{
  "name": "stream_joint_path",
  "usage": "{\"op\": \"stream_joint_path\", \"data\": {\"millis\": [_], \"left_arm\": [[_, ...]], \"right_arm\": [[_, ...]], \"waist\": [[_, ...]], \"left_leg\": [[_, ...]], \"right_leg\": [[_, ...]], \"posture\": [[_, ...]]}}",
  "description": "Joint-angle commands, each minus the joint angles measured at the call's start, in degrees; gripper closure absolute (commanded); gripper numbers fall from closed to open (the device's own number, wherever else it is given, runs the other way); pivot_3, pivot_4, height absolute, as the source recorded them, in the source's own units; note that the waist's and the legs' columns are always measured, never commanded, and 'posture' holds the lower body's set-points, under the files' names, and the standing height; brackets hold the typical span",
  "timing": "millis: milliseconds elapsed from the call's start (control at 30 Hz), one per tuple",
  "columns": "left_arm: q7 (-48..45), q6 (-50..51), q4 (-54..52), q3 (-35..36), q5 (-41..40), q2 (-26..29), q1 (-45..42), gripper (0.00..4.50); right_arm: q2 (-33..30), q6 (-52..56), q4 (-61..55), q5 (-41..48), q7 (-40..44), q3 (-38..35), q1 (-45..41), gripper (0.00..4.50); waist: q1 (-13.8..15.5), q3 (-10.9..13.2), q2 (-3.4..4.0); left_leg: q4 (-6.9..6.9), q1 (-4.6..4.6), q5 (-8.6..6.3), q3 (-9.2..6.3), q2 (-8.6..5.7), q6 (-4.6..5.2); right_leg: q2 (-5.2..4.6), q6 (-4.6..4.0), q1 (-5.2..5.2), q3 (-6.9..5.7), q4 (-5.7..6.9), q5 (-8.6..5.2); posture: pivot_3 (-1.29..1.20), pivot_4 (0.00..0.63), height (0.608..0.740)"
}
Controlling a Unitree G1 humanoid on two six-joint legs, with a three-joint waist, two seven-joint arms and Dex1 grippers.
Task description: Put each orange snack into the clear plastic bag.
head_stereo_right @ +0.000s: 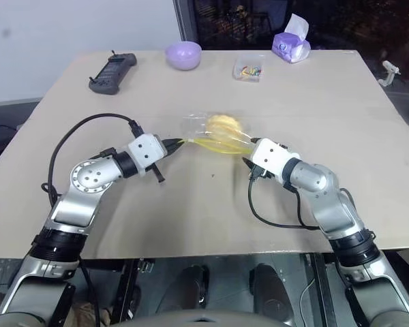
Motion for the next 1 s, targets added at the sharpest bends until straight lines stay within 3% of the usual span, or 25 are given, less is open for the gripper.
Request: {"op": "stream_joint_path", "data": {"millis": [33, 167, 400, 533, 733, 867, 1000], "left_arm": [[1.3, -1.0, -2.5, 0.2, 0.9, -0.4, -1.0, 4.5], [0.7, -1.8, -3.1, -0.4, 1.3, -0.5, 0.7, 4.5], [-0.8, -2.7, -3.9, -0.8, 1.0, 0.2, 3.3, 4.5], [-0.8, -2.9, -3.8, -0.6, 1.2, 0.4, 3.9, 4.5], [-0.2, -3.4, -4.3, -1.2, 1.9, 0.4, 5.0, 4.5], [0.0, -3.2, -4.6, -1.3, 2.3, 0.4, 5.4, 4.5], [0.6, -1.4, -5.5, -0.3, 1.5, -0.1, 5.9, 4.5]], "right_arm": [[-2.9, 2.1, -9.8, 3.6, 3.1, -4.6, 0.8, 2.05], [-0.7, 7.3, -14.8, 7.6, 3.9, -4.5, -2.3, 2.05], [5.5, 15.2, -9.6, 12.3, 1.0, -5.8, -11.4, 2.05], [6.7, 9.6, 2.2, 6.2, -3.1, -2.2, -18.5, 2.05], [14.9, -3.2, 28.6, -0.6, -11.3, 3.3, -28.6, 2.05], [15.3, -8.5, 35.1, -1.1, -7.3, 5.4, -30.0, 2.05], [9.9, -7.2, 25.1, 2.5, 8.6, 9.7, -23.0, 2.05]], "waist": [[0.1, 0.0, 0.0], [-0.5, 0.0, -0.01], [0.0, 0.0, -0.01], [-0.1, 0.0, -0.01], [-0.6, 0.0, 0.0], [-0.1, 0.0, 0.0], [0.1, 0.0, -0.01]], "left_leg": [[0.01, -0.03, 0.0, 0.0, -0.02, 0.0], [-0.01, -0.02, 0.0, 0.01, 0.06, 0.0], [-0.02, -0.01, 0.0, 0.0, 0.07, 0.0], [-0.02, -0.02, 0.0, 0.02, 0.04, 0.0], [-0.2, 0.01, 0.0, 0.11, 0.09, -0.01], [-0.27, -0.11, 0.0, 0.12, 0.07, -0.01], [-0.27, -0.18, 0.0, 0.07, 0.04, 0.0]], "right_leg": [[-0.03, 0.0, 0.0, 0.0, -0.02, 0.0], [0.03, 0.0, -0.01, 0.02, -0.07, 0.0], [0.03, 0.0, -0.01, -0.01, -0.05, 0.0], [0.01, 0.0, -0.03, 0.0, -0.04, 0.0], [0.06, -0.02, -0.18, 0.1, -0.02, 0.0], [0.03, -0.02, -0.28, 0.1, -0.1, 0.0], [-0.01, -0.01, -0.2, 0.03, -0.34, 0.01]], "posture": [[0.0, 0.15, 0.74], [0.0, 0.15, 0.74], [0.0, 0.15, 0.74], [0.0, 0.15, 0.74], [0.0, 0.15, 0.74], [0.0, 0.15, 0.74], [0.0, 0.15, 0.74]]}}
